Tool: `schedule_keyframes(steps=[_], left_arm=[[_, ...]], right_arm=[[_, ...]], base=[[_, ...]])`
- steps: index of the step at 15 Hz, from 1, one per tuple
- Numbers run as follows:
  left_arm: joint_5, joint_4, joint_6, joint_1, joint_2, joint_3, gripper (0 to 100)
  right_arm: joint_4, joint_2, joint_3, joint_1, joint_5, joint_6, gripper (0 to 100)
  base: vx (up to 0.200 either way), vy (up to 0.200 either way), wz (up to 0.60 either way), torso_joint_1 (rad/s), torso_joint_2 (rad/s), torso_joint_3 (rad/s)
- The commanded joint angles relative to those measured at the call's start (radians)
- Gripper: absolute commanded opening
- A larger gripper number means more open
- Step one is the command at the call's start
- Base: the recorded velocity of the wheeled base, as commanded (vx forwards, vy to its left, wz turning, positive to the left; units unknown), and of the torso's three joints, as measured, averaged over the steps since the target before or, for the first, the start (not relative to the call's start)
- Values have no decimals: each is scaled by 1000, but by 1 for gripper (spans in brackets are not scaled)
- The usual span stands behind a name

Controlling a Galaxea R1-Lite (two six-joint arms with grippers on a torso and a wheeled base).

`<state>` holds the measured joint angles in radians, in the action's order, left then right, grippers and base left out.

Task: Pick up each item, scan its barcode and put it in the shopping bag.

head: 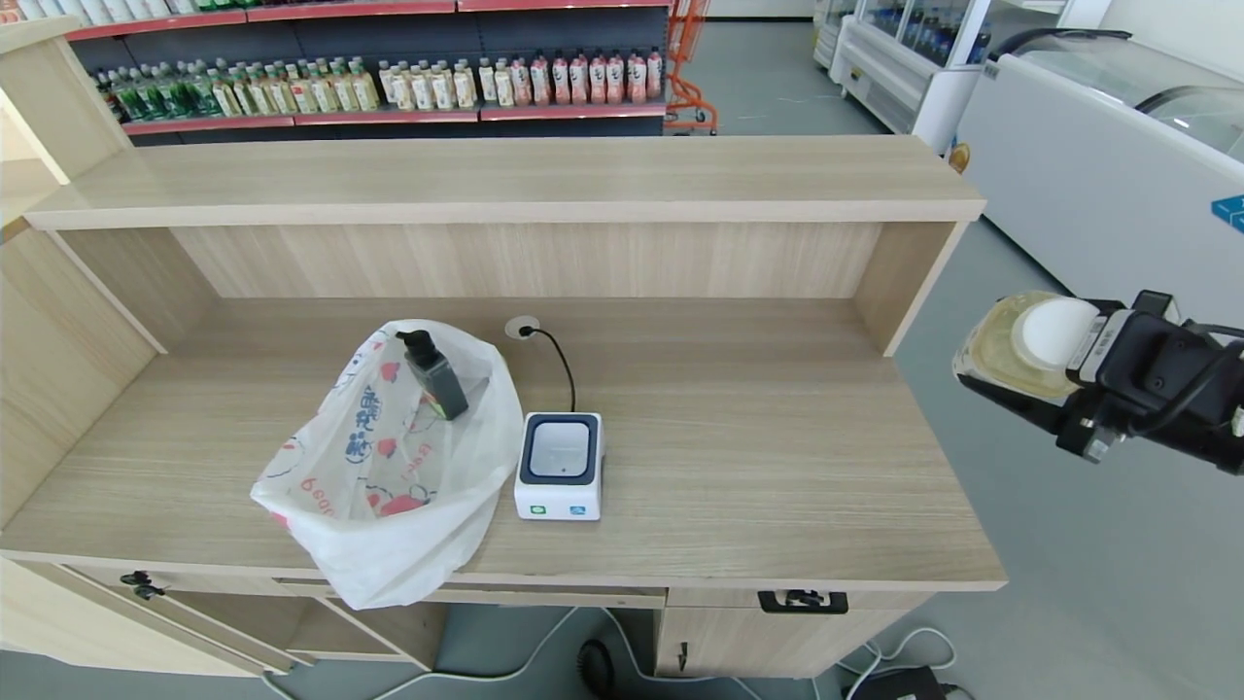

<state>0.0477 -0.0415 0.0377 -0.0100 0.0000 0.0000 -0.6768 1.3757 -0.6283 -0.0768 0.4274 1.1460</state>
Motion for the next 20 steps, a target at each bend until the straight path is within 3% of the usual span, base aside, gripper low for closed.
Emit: schedule_keyframes(steps=[1, 5, 10, 18, 20], left_arm=[[0, 0, 2, 1, 0, 0, 100], [0, 0, 2, 1, 0, 0, 100], [0, 0, 4, 1, 0, 0, 100], [0, 2, 14, 1, 0, 0, 100], [0, 0, 14, 1, 0, 0, 100]], right_arm=[[-1, 3, -4, -26, 2, 0, 0], [-6, 29, -16, -61, -3, 3, 0], [-178, 152, -22, -124, -4, 1, 0], [-265, 259, -14, -184, -6, 5, 0], [-293, 281, -10, -184, -6, 6, 0]], base=[[0, 200, 0, 12, 2, -7], [0, 200, 0, 1, 4, 4], [0, 200, 0, 3, 1, 1], [0, 200, 0, 4, 1, 3], [0, 0, 0, 0, 0, 0]])
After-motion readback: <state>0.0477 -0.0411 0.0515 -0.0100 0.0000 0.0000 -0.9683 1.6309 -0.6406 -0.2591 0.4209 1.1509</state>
